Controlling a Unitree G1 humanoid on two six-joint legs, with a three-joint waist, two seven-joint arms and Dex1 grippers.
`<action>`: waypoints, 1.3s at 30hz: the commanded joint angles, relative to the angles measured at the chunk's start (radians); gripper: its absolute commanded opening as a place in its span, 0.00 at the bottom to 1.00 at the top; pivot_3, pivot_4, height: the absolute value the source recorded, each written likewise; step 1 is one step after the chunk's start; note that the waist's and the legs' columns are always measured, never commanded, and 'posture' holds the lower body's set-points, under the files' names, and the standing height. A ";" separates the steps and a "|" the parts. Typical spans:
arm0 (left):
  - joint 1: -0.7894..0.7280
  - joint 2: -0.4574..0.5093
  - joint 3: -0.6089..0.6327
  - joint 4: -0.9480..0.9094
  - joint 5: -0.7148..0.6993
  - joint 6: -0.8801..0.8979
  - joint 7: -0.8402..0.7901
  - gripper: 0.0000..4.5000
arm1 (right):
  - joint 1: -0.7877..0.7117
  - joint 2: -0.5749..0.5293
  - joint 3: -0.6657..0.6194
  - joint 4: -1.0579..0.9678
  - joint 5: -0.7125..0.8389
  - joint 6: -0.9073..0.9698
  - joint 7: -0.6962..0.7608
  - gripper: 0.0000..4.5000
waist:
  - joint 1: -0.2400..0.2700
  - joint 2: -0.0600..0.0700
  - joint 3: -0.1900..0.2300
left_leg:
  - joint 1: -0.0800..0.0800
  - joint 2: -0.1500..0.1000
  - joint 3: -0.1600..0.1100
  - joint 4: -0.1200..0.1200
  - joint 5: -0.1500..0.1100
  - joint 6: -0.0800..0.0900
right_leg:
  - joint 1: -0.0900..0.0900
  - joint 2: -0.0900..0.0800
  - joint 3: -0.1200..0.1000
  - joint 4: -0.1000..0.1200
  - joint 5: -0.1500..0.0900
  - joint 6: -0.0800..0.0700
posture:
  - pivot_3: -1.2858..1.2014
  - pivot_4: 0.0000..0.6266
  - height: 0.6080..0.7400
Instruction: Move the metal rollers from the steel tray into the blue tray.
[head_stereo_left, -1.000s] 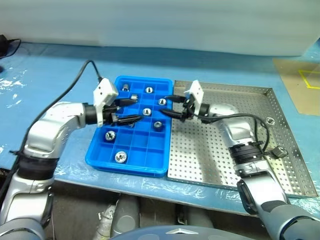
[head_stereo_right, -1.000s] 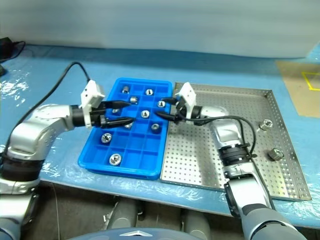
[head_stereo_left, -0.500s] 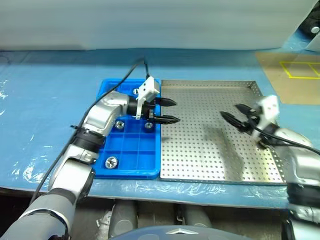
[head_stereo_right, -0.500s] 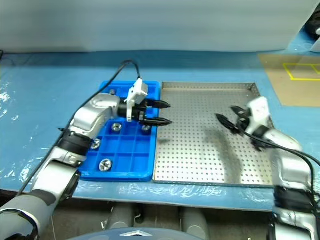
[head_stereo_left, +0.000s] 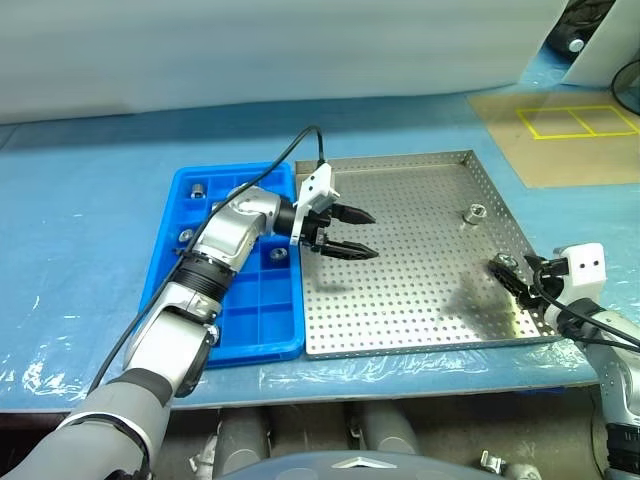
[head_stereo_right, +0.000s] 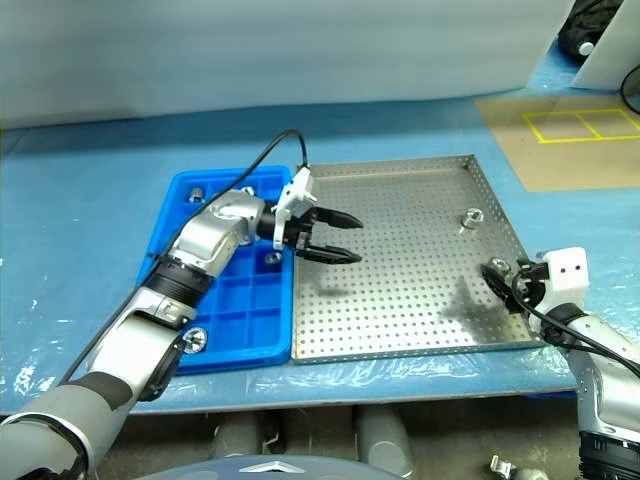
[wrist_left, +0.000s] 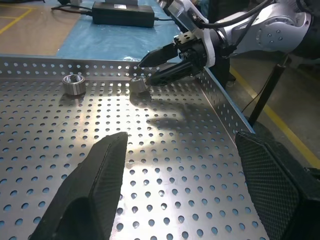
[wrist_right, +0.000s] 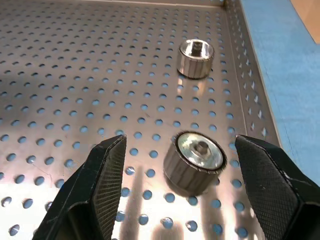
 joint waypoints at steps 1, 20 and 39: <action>-0.003 0.014 0.023 -0.014 0.007 -0.017 0.002 0.80 | -0.031 -0.005 0.009 0.032 -0.012 -0.043 -0.010 0.80 | 0.000 0.000 0.000 | 0.000 0.000 0.000 0.000 0.000 0.000 | 0.000 0.000 0.000 0.000 0.000 0.000 | 0.33 0.24 1.00; 0.072 0.078 0.032 -0.147 -0.005 0.056 0.035 0.80 | -0.138 -0.005 0.087 0.275 -0.062 -0.144 -0.025 0.47 | 0.010 0.001 0.000 | 0.002 -0.003 0.001 0.002 -0.004 0.003 | 0.005 -0.007 -0.001 -0.001 0.000 0.000 | 0.36 0.24 1.00; 0.136 0.366 0.165 -0.238 -0.028 0.124 0.030 0.80 | -0.448 0.029 0.413 -0.075 0.065 0.093 0.197 0.37 | 0.037 0.002 0.000 | 0.001 0.000 0.002 -0.004 -0.002 0.003 | 0.000 -0.005 -0.001 -0.001 0.000 0.000 | 0.44 0.24 1.00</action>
